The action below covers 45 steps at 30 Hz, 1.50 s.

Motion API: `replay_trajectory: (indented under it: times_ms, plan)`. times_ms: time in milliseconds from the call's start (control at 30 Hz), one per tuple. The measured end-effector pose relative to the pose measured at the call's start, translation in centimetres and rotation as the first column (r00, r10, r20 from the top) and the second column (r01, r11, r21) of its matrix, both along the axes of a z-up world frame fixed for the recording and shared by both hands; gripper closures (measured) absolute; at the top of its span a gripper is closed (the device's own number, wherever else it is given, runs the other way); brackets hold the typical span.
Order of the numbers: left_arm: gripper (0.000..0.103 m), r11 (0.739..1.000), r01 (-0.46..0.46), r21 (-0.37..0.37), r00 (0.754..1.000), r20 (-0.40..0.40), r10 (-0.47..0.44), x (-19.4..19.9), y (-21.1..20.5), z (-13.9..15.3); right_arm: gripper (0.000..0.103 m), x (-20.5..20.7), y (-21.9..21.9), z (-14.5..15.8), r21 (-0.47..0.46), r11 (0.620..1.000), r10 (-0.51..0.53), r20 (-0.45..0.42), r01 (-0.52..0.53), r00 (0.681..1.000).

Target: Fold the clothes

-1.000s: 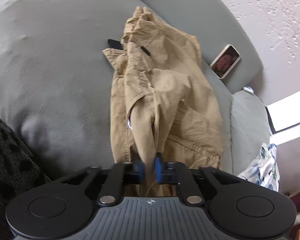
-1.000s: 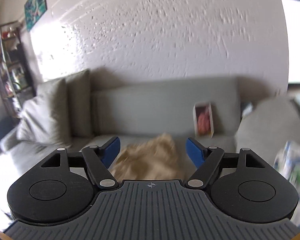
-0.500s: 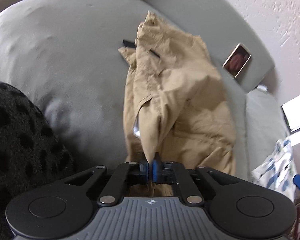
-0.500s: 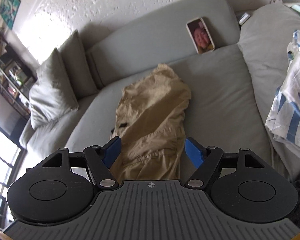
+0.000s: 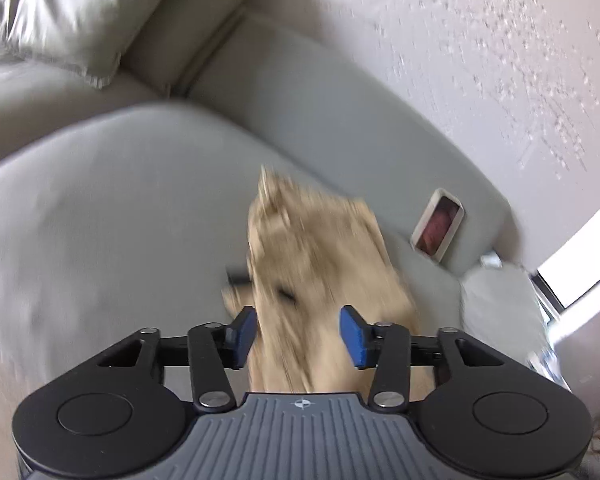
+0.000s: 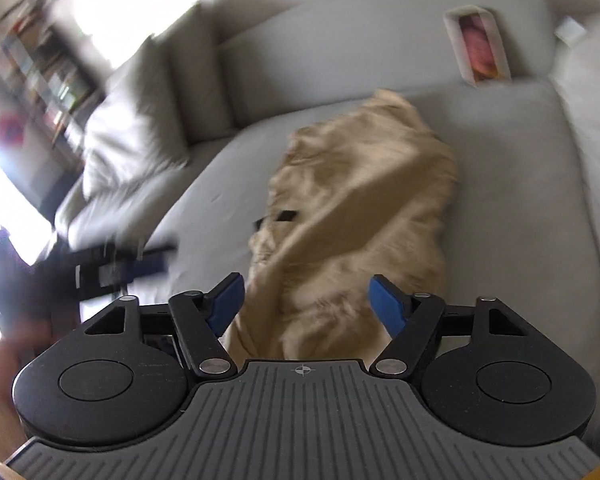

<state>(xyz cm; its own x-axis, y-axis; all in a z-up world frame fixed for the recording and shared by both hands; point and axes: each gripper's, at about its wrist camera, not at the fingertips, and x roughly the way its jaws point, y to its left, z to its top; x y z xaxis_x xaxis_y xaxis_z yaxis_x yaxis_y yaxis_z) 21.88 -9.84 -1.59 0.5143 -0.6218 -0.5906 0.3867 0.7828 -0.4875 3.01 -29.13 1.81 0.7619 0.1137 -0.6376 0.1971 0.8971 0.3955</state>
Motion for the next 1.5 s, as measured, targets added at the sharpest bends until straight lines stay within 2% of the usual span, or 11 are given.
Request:
replay_trajectory:
  times_ms: [133,333,433,533,667,800,967,1367,1400,1433,1500]
  plan:
    - [0.067,0.999,0.032,-0.022,0.999,-0.030,-0.033,5.2,-2.9,-1.7,0.035,4.2,4.4,-0.9,-0.141,0.977,0.158,-0.003,-0.157,0.987]
    - [0.064,0.998,0.032,0.047,0.978,-0.209,-0.021,10.7,-5.9,-4.6,0.036,9.3,7.2,-2.8,-0.236,0.941,0.244,-0.026,-0.243,0.969]
    - [0.063,0.999,0.039,0.013,0.969,-0.247,-0.035,11.8,-5.9,-4.7,0.057,12.3,7.2,-5.8,-0.260,0.933,0.227,-0.108,-0.248,0.968]
    - [0.060,0.999,0.014,-0.035,0.985,-0.169,-0.020,13.7,-6.3,-4.6,0.064,14.2,6.7,-9.4,-0.192,0.948,0.201,-0.257,-0.254,0.945]
    - [0.057,0.997,-0.056,-0.062,0.998,-0.004,0.056,17.2,-7.8,-5.7,0.058,14.6,6.2,-9.0,-0.146,0.959,0.201,-0.262,-0.245,0.944]
    - [0.063,0.989,0.007,-0.149,0.990,-0.135,-0.028,21.4,-9.9,-10.0,0.057,15.2,5.3,-8.8,-0.080,0.964,0.223,-0.284,-0.255,0.933]
    - [0.067,0.989,0.030,-0.147,0.975,-0.214,-0.062,23.4,-11.4,-13.1,0.057,15.3,5.0,-9.2,-0.037,0.968,0.228,-0.290,-0.249,0.930]
    - [0.080,0.985,0.062,-0.159,0.967,-0.233,-0.099,24.5,-12.1,-13.9,0.053,15.6,4.4,-9.8,0.030,0.969,0.242,-0.292,-0.244,0.925]
    - [0.084,0.986,0.061,-0.158,0.967,-0.235,-0.097,24.5,-12.2,-14.0,0.052,15.6,4.4,-9.9,0.031,0.969,0.244,-0.292,-0.246,0.925]
    - [0.103,0.986,0.059,-0.156,0.968,-0.233,-0.095,24.5,-12.2,-14.1,0.052,15.7,4.3,-9.9,0.032,0.968,0.246,-0.292,-0.247,0.924]
    - [0.103,0.985,0.053,-0.161,0.978,-0.192,-0.084,24.2,-12.1,-13.7,0.052,15.7,4.2,-9.8,0.037,0.969,0.244,-0.293,-0.244,0.925]
